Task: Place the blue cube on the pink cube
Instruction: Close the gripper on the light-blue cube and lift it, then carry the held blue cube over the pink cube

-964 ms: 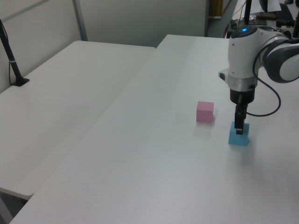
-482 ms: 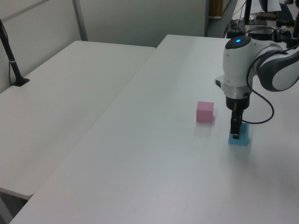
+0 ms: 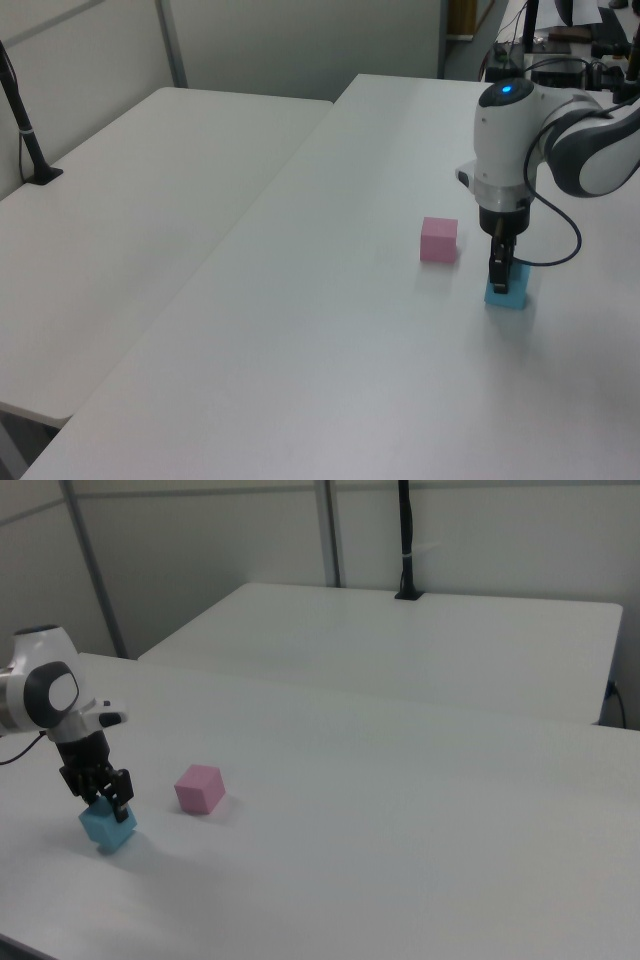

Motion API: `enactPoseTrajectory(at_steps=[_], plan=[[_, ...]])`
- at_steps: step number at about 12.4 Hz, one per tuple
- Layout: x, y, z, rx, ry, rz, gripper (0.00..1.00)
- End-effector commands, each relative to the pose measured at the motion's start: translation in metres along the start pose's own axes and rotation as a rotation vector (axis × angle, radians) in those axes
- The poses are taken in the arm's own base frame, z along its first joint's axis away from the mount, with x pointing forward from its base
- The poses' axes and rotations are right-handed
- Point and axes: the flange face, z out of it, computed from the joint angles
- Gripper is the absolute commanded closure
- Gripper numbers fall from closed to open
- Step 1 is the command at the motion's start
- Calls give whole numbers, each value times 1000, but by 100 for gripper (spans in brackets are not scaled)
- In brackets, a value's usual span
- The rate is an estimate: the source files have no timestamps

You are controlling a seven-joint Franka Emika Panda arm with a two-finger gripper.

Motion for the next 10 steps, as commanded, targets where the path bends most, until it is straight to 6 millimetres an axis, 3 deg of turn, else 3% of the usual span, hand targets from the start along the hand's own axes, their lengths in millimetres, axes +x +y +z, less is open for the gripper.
enactPoseTrajectory(at_steps=[1,4,6,10], plan=[[3,27,-63,-14,17,55,67],[20,64,-118,-10,4,52,67],[27,81,-137,-8,6,26,67],[46,137,-176,19,33,-87,67]])
